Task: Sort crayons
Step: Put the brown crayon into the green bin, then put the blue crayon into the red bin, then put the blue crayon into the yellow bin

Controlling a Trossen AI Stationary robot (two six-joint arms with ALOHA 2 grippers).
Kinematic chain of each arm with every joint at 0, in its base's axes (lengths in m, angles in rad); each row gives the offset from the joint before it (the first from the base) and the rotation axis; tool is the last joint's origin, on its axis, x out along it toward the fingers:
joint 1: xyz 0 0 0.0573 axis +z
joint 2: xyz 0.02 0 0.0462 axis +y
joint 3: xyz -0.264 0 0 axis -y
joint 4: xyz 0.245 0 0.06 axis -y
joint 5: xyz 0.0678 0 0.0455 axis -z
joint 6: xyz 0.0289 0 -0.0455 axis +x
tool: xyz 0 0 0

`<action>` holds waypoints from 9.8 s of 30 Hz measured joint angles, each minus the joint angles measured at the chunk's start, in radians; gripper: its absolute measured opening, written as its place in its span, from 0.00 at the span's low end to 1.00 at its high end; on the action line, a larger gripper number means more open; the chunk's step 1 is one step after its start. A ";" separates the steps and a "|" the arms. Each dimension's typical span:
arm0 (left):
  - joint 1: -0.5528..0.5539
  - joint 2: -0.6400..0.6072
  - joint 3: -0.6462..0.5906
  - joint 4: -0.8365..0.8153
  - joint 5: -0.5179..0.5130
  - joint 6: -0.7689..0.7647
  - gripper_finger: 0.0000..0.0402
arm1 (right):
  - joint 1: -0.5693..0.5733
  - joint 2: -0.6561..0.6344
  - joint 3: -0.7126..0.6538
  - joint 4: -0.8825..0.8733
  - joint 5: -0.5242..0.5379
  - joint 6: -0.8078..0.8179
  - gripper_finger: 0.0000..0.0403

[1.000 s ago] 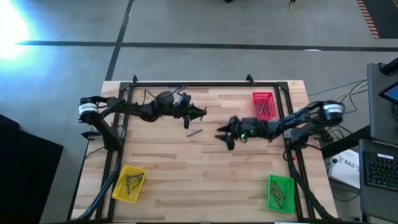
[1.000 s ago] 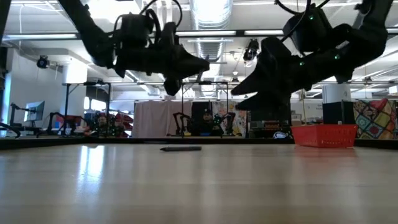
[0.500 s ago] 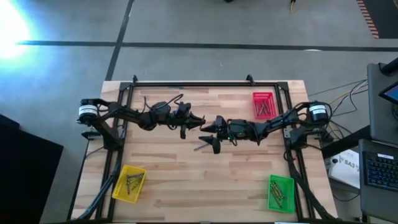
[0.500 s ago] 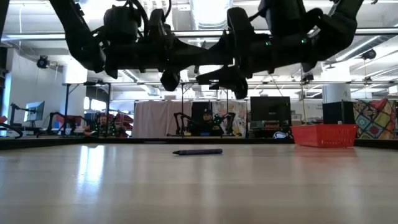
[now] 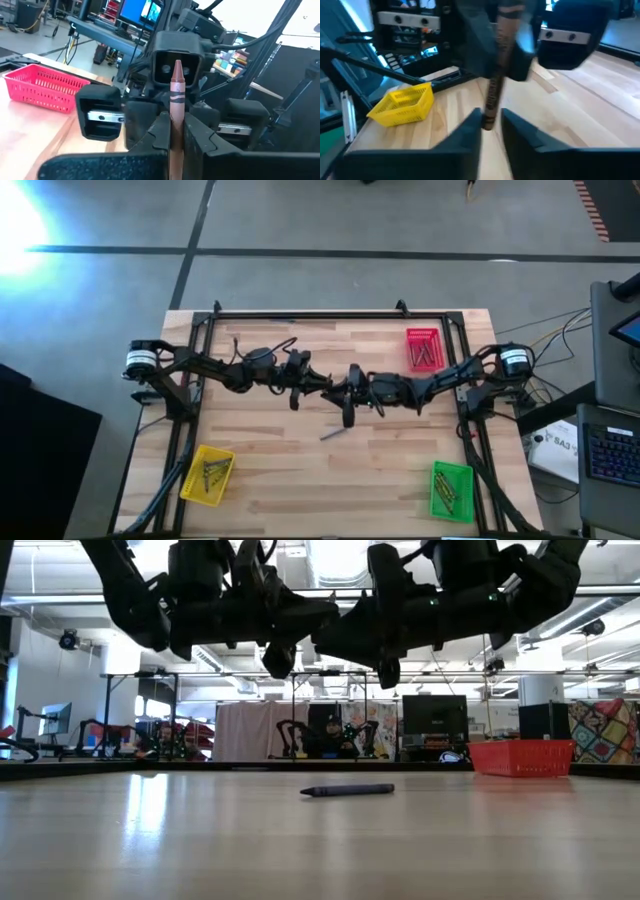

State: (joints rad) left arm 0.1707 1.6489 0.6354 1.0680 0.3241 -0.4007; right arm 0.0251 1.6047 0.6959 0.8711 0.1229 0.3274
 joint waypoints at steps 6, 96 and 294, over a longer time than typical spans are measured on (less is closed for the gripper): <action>-0.002 0.001 0.001 -0.021 0.032 0.033 0.03 | 0.014 -0.002 -0.001 -0.002 0.000 -0.032 0.06; -0.110 0.289 0.329 -0.353 0.027 0.245 0.42 | 0.516 -0.018 0.340 -1.403 0.668 0.646 0.32; 0.331 0.291 0.711 -1.472 -0.520 0.199 0.87 | -0.296 -0.490 -0.035 -0.737 0.008 -0.153 0.31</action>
State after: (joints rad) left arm 0.5015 1.9404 1.3465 -0.4042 -0.1962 -0.2016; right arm -0.2710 1.1149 0.6609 0.1337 0.1307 0.1749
